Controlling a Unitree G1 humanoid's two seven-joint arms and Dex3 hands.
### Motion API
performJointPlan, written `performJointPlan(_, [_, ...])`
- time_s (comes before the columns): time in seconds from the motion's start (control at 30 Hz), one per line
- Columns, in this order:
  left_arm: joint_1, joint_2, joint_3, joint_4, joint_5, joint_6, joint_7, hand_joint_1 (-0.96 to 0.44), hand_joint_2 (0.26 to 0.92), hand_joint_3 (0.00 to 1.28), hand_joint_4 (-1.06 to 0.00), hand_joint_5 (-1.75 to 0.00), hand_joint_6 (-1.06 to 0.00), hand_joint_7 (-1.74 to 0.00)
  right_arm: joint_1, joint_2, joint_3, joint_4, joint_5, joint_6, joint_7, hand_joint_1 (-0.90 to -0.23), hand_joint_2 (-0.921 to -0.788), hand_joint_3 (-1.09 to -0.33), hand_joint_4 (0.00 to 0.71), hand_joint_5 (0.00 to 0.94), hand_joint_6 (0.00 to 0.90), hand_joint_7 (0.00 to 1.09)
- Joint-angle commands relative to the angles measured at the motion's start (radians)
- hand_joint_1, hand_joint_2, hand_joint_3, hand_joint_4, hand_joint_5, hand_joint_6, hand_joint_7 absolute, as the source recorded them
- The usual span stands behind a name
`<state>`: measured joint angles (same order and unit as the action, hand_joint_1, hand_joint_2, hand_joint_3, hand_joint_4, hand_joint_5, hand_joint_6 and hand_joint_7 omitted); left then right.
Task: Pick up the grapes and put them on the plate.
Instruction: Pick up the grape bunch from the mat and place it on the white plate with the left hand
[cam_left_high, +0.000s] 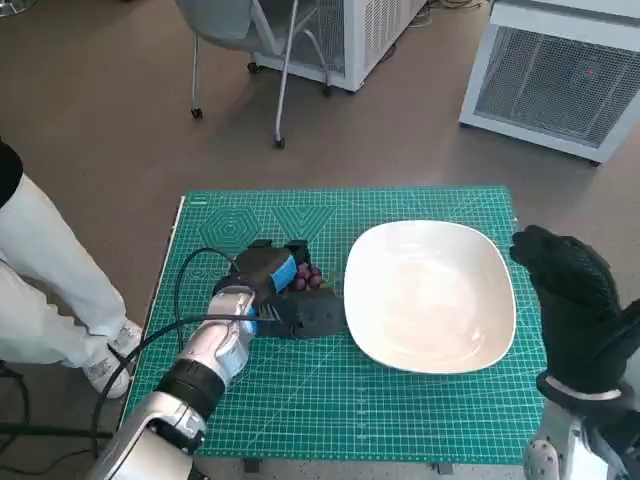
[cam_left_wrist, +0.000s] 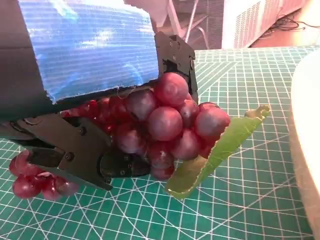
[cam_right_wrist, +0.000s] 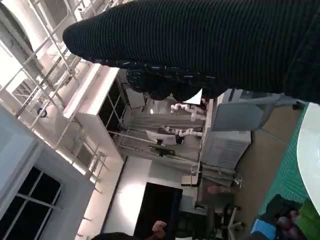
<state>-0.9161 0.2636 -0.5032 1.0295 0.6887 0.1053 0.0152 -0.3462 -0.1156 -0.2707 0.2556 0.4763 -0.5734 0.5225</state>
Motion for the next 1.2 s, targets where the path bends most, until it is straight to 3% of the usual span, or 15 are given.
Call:
performJointPlan(0.03, [0.012, 0.006, 0.003, -0.019, -0.002, 0.012, -0.003, 0.00, 0.921, 0.41, -0.27, -1.60, -0.27, -1.56, 0.013, -0.003, 0.000, 0.006, -0.004, 0.009, -0.004, -0.409, -0.921, -0.558, 0.611, 0.122, 0.301, 0.74])
performJointPlan(0.2, [0.017, 0.017, 0.006, -0.058, -0.001, 0.029, -0.017, 0.00, 0.921, 0.36, -0.32, -1.54, -0.33, -1.51, 0.013, -0.002, 0.001, 0.007, -0.005, 0.006, -0.004, -0.408, -0.921, -0.558, 0.612, 0.120, 0.301, 0.74])
performJointPlan(0.3, [0.023, 0.028, 0.012, -0.098, -0.003, 0.043, -0.030, 0.00, 0.916, 0.34, -0.33, -1.60, -0.42, -1.34, 0.014, -0.002, 0.001, 0.007, -0.005, 0.007, -0.004, -0.408, -0.921, -0.559, 0.612, 0.120, 0.301, 0.74])
performJointPlan(0.37, [0.030, 0.038, 0.020, -0.138, -0.006, 0.056, -0.043, 0.01, 0.890, 0.36, -0.34, -1.66, -0.48, -1.21, 0.014, -0.001, 0.001, 0.007, -0.005, 0.007, -0.004, -0.408, -0.921, -0.560, 0.612, 0.119, 0.300, 0.74])
performJointPlan(0.5, [0.052, 0.064, 0.040, -0.249, -0.006, 0.087, -0.075, 0.01, 0.836, 0.43, -0.35, -1.69, -0.54, -1.15, 0.013, -0.001, 0.001, 0.005, -0.004, 0.007, -0.004, -0.409, -0.921, -0.560, 0.612, 0.118, 0.300, 0.74])
performJointPlan(0.67, [0.097, 0.106, 0.066, -0.443, 0.007, 0.137, -0.121, 0.00, 0.897, 0.29, -0.44, -1.46, -0.49, -1.31, 0.012, -0.003, -0.001, 0.009, 0.001, 0.007, 0.001, -0.409, -0.921, -0.558, 0.613, 0.117, 0.300, 0.74])
performJointPlan(0.87, [0.152, 0.153, 0.102, -0.694, 0.038, 0.200, -0.165, 0.00, 0.918, 0.15, -0.54, -1.44, -0.63, -1.05, 0.009, -0.001, -0.001, 0.015, 0.003, 0.005, 0.003, -0.410, -0.921, -0.555, 0.615, 0.115, 0.303, 0.73])
performJointPlan(1.0, [0.176, 0.171, 0.128, -0.835, 0.057, 0.235, -0.183, 0.00, 0.919, 0.11, -0.59, -1.40, -0.66, -1.00, 0.007, 0.001, 0.002, 0.013, 0.001, 0.006, 0.002, -0.410, -0.921, -0.554, 0.617, 0.113, 0.305, 0.73])
performJointPlan(1.2, [0.197, 0.176, 0.161, -0.986, 0.082, 0.268, -0.197, 0.01, 0.913, 0.12, -0.58, -1.46, -0.70, -0.91, 0.005, 0.003, 0.004, 0.013, 0.001, 0.007, 0.002, -0.410, -0.921, -0.556, 0.617, 0.111, 0.306, 0.73])
